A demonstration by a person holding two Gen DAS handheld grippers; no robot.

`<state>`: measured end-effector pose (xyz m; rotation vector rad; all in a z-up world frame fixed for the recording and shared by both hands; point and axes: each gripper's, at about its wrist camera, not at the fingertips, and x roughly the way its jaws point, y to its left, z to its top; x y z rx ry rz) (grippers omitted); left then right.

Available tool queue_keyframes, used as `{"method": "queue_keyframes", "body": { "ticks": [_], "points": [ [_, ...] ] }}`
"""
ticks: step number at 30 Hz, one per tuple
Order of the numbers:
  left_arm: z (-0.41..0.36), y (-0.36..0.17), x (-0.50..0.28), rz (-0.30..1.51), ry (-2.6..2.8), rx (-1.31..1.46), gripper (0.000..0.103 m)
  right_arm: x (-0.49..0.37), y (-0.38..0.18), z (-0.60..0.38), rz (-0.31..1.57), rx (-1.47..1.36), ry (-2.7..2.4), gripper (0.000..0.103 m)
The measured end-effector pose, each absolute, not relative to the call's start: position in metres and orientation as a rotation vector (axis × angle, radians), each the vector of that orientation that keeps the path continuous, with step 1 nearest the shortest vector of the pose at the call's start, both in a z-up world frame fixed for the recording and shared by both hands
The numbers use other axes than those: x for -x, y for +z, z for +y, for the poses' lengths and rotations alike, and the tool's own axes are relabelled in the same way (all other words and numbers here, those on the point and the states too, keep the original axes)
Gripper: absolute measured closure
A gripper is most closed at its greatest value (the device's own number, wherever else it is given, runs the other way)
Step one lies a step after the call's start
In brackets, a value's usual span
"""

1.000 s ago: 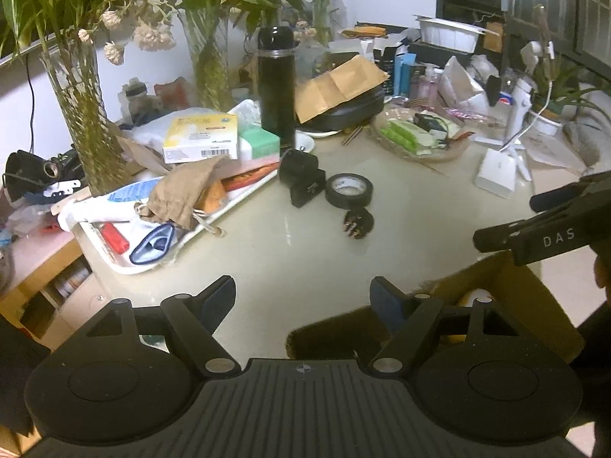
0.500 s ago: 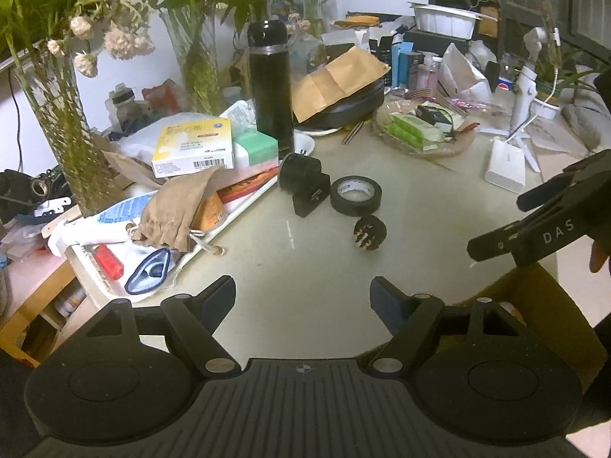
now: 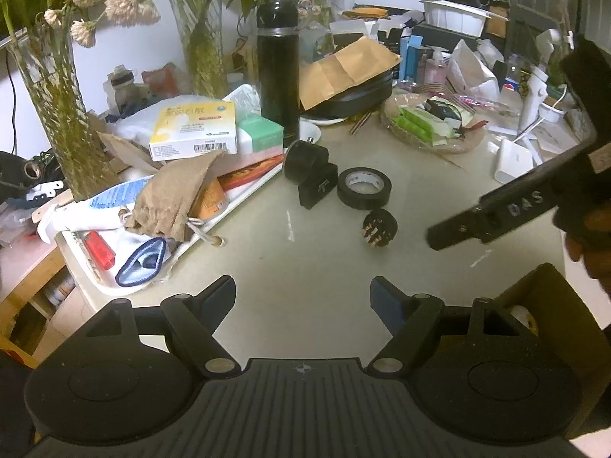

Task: Organize rigid objects
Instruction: 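Lower the right tool onto the small black multi-pin plug and close it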

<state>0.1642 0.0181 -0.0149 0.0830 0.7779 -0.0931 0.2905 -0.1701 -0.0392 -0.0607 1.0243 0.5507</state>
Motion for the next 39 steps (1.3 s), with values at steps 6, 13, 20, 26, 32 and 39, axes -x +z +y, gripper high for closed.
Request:
{"method": "queue_keyframes", "body": {
  "ticks": [6, 13, 20, 26, 32, 39],
  "points": [
    [0.023, -0.017, -0.163, 0.766, -0.098, -0.072, 0.026, -0.303, -0.052, -0.154, 1.011, 0.057, 0.566, 0.012],
    [0.038, -0.020, -0.164, 0.773, -0.117, 0.038, 0.026, -0.323, -0.067, -0.138, 1.041, 0.053, 0.559, 0.031],
    [0.040, -0.021, -0.164, 0.767, -0.118, 0.041, 0.026, -0.340, -0.079, -0.127, 1.076, 0.053, 0.544, 0.054],
    [0.042, -0.021, -0.164, 0.763, -0.123, 0.048, 0.026, -0.347, -0.089, -0.116, 1.095, 0.081, 0.532, 0.075],
    [0.042, -0.021, -0.165, 0.759, -0.129, 0.052, 0.026, -0.343, -0.085, -0.115, 1.073, 0.094, 0.537, 0.080],
    [0.039, -0.020, -0.164, 0.746, -0.158, 0.047, 0.026, -0.332, -0.065, -0.130, 1.024, 0.087, 0.540, 0.080]
  ]
}}
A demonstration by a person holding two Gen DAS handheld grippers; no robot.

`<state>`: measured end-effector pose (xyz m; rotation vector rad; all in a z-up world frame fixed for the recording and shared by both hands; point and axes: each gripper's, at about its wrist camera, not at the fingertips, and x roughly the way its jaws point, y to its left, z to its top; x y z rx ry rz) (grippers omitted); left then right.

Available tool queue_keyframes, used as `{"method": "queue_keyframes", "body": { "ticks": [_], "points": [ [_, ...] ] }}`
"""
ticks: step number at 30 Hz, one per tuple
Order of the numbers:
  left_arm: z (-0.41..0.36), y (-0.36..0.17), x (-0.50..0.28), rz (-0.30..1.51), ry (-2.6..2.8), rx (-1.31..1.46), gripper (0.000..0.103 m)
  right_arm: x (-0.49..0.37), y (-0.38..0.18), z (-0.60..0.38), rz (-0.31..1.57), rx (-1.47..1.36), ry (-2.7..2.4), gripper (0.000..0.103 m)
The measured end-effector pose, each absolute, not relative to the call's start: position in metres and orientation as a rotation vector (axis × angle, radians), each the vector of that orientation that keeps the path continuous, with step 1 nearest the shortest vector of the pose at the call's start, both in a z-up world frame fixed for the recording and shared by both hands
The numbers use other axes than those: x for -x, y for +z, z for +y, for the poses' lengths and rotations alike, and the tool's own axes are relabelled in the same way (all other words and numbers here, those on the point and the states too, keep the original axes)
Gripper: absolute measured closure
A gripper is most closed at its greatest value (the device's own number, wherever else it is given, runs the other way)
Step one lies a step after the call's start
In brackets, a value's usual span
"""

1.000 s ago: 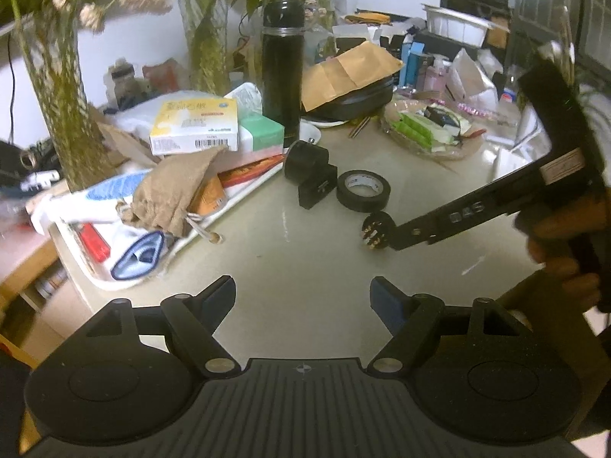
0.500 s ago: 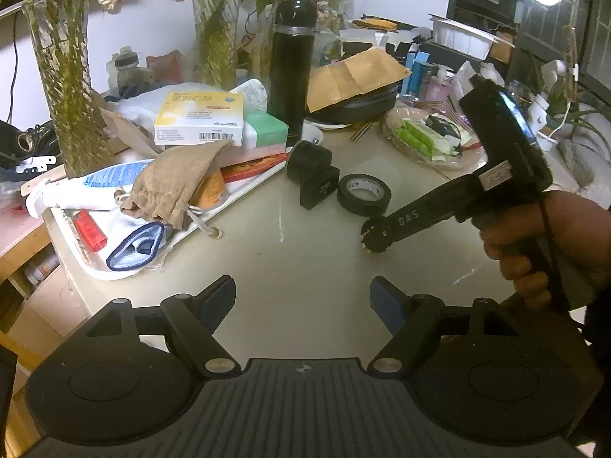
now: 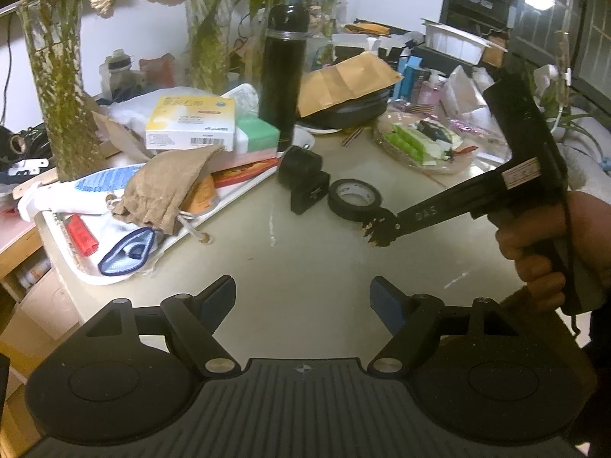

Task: Organize rigid objects
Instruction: 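Lower the right tool onto the small black multi-pin plug and close it, then move the left tool to the black rectangular block and close it while the right tool holds the plug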

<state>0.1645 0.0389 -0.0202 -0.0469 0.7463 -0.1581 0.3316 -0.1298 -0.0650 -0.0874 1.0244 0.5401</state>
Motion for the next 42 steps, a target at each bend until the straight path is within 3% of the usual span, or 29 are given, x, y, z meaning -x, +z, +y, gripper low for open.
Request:
{"method": "queue_keyframes", "body": {
  "ticks": [24, 42],
  "points": [
    [0.033, -0.005, -0.206, 0.685, -0.185, 0.036, 0.026, -0.277, -0.012, -0.220, 0.906, -0.008, 0.522, 0.080],
    [0.019, -0.032, -0.261, 0.671, -0.202, -0.129, 0.026, -0.256, -0.017, -0.263, 0.892, -0.055, 0.477, 0.080]
  ]
}}
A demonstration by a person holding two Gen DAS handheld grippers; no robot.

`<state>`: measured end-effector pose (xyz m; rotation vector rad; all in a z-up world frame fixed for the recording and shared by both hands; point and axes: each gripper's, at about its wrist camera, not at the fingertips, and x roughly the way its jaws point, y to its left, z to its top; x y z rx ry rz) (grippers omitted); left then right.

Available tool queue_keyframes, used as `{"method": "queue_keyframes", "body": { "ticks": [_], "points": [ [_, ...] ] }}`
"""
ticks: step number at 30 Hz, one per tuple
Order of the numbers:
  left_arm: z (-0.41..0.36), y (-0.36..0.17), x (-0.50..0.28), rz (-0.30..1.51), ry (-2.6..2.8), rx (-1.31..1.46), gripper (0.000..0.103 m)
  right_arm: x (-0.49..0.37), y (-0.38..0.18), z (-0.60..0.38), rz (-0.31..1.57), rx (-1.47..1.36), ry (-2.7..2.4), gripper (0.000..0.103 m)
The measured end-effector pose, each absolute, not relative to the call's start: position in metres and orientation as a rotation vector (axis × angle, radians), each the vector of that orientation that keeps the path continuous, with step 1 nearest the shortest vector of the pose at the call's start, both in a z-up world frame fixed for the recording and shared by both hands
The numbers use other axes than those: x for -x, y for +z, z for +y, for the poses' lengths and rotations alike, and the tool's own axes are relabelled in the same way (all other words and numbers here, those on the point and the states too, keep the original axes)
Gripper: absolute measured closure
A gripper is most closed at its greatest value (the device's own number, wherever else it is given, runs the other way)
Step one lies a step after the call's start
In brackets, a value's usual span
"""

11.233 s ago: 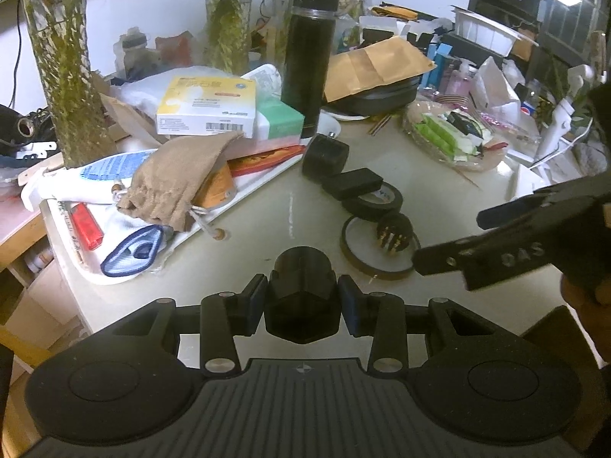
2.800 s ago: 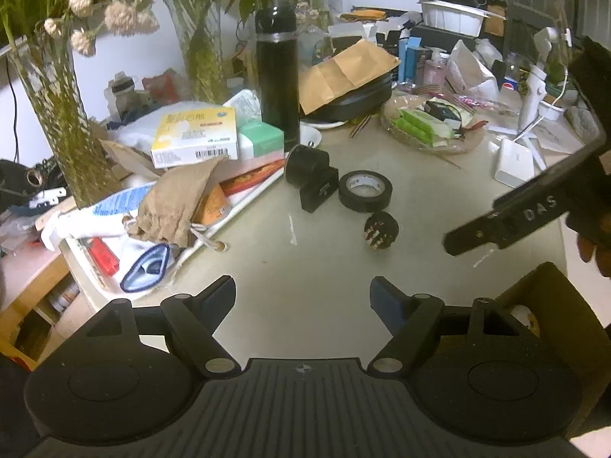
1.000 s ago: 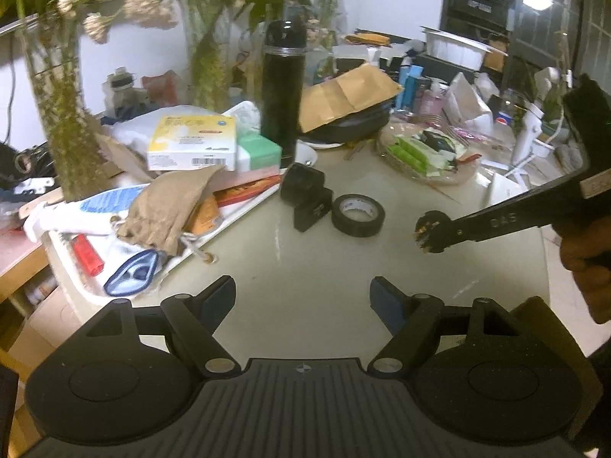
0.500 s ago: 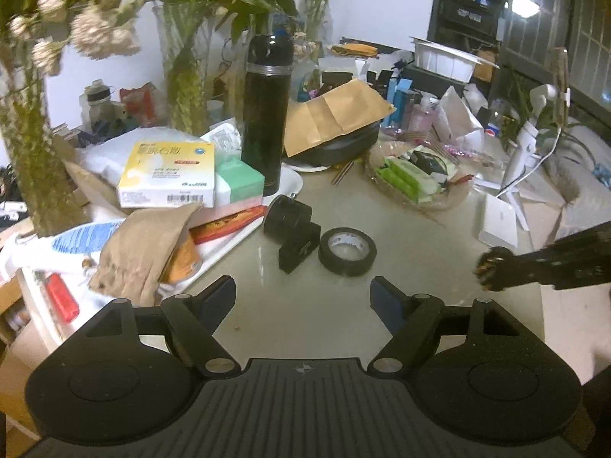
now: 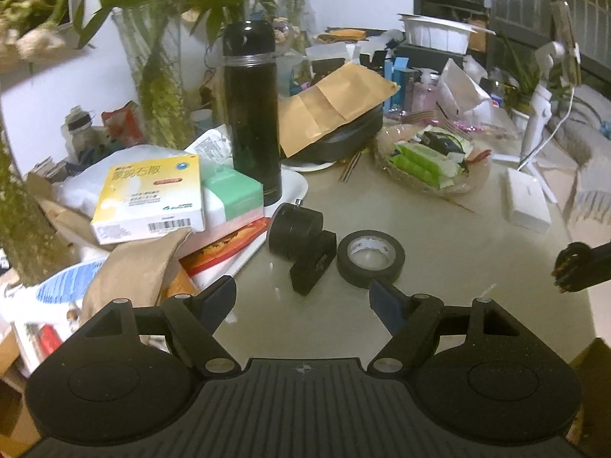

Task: Organize rigid objects
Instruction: 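Move the left tool to the black rectangular block and close it while the right tool holds the plug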

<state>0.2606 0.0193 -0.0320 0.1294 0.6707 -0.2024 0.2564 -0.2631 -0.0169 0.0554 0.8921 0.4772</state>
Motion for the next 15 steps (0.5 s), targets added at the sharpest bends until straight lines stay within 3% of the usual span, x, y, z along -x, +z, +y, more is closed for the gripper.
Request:
{"method": "queue_keyframes", "body": {
  "ticks": [15],
  "points": [
    [0.009, -0.069, -0.314, 0.704, -0.261, -0.199, 0.036, -0.260, -0.025, -0.272, 0.872, -0.104, 0.470, 0.080]
  ]
}}
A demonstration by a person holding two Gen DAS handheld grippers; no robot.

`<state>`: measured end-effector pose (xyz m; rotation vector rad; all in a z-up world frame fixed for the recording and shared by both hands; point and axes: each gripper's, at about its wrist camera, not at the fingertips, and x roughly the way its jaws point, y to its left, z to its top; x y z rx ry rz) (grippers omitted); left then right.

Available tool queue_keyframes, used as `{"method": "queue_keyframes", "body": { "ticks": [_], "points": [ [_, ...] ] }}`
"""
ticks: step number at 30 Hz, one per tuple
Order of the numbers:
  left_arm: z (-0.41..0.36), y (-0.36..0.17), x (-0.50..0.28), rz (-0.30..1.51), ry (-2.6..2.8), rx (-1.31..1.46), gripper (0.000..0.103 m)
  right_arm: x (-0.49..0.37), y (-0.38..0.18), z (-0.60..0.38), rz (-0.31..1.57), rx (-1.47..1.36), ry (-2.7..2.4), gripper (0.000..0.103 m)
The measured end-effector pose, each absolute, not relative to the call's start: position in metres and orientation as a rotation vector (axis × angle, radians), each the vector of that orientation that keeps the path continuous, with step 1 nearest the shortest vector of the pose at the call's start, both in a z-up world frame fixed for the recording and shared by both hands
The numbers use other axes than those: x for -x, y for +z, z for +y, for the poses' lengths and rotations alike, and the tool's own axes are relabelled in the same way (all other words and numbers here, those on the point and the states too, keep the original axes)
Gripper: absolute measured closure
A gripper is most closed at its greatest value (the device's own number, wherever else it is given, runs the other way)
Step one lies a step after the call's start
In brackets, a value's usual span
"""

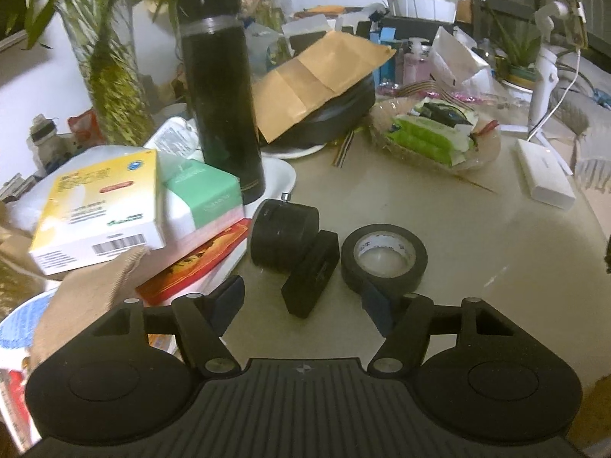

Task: Organize rigid objects
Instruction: 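Move the left tool to the black rectangular block and close it while the right tool holds the plug, then lift the block with the left tool and carry both items toward the box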

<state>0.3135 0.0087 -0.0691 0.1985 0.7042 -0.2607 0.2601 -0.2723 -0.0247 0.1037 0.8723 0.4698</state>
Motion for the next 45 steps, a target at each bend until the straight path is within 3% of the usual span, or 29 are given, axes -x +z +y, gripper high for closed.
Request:
{"method": "queue_keyframes", "body": {
  "ticks": [2, 13, 15, 18, 45],
  "points": [
    [0.008, -0.073, -0.319, 0.710, -0.263, -0.199, 0.037, -0.262, -0.026, -0.275, 0.875, -0.114, 0.465, 0.080],
    [0.008, -0.092, -0.342, 0.776, -0.293, -0.191, 0.069, -0.262, -0.028, -0.275, 0.881, -0.128, 0.474, 0.080],
    [0.008, -0.095, -0.346, 0.789, -0.296, -0.189, 0.079, -0.263, -0.029, -0.274, 0.882, -0.126, 0.475, 0.080],
    [0.008, -0.097, -0.349, 0.800, -0.307, -0.175, 0.084, -0.263, -0.030, -0.275, 0.884, -0.124, 0.474, 0.080],
    [0.008, -0.056, -0.301, 0.776, -0.353, -0.157, 0.088, -0.257, -0.028, -0.269, 0.875, -0.095, 0.471, 0.080]
  ]
}}
